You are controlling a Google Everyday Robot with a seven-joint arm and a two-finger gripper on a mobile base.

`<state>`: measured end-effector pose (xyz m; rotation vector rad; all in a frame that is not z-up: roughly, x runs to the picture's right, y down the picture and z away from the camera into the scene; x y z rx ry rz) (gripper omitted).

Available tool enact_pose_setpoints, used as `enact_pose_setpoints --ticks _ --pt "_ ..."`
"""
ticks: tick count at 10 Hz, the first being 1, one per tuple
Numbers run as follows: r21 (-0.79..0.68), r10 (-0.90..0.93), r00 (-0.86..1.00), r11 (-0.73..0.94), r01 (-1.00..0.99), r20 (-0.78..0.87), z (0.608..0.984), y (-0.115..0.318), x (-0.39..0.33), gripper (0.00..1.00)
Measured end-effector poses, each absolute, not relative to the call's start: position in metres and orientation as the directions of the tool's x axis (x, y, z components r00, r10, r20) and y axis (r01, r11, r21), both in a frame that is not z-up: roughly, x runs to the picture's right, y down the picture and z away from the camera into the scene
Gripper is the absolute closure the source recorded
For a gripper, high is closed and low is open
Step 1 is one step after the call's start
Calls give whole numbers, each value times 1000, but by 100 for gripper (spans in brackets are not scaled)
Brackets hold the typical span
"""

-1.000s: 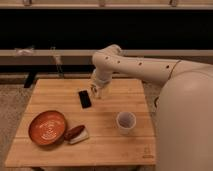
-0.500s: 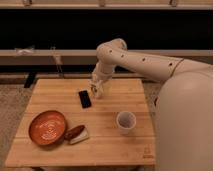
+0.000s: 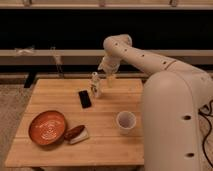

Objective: Place the bottle in the ceramic bowl

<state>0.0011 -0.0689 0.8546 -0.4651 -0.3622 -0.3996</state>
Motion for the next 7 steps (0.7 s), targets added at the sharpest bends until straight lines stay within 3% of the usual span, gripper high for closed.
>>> enact_pose_setpoints --ticks 7 --pt "-373 -289 830 789 489 478 884 -66 -31 20"
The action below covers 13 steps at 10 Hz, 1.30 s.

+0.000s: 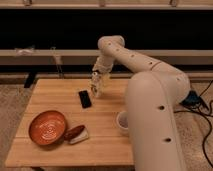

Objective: Place the bottle in the ceramic bowl

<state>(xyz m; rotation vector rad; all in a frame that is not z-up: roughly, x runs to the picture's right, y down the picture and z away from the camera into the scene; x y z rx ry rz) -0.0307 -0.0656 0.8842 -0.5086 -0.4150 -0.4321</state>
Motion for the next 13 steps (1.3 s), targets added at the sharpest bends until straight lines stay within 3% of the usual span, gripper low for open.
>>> enact_pose_setpoints --ticks 2,9,13 --pt "-372 -291 819 781 502 494 889 -64 -41 27" --pt "-374 -274 798 771 516 536 888 -42 -55 96" --pt "-320 -327 760 761 565 562 833 -44 -76 100"
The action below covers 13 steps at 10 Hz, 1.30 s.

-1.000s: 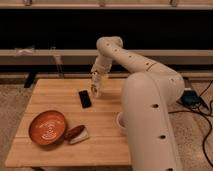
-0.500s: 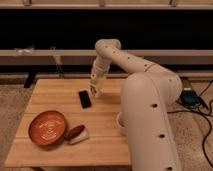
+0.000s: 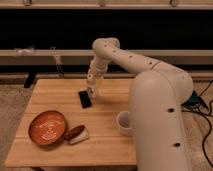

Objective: Place the bottle in the ceramic bowl

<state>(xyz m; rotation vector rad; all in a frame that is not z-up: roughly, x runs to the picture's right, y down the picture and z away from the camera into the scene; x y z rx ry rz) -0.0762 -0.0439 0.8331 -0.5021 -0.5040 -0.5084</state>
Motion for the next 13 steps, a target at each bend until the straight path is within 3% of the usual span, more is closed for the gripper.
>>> enact_pose_setpoints --ticks 6,13 --pt "-187 -431 582 670 718 690 744 -4 -163 100" --pt "-97 -443 401 566 819 802 701 41 -244 98"
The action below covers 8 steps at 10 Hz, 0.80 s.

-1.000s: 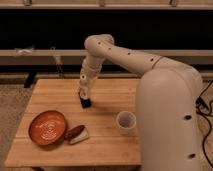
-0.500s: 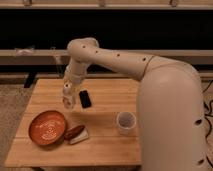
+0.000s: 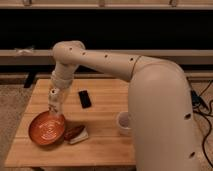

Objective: Place the bottle in the ceramic bowl

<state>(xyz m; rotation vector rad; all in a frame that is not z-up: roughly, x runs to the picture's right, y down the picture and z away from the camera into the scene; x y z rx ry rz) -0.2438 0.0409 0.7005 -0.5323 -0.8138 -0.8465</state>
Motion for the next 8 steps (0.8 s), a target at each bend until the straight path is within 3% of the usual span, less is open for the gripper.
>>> enact_pose_setpoints --ticks 7,8 --pt "5 -519 352 567 824 779 709 97 -279 27" --pt "25 -531 344 570 821 774 711 101 -283 21"
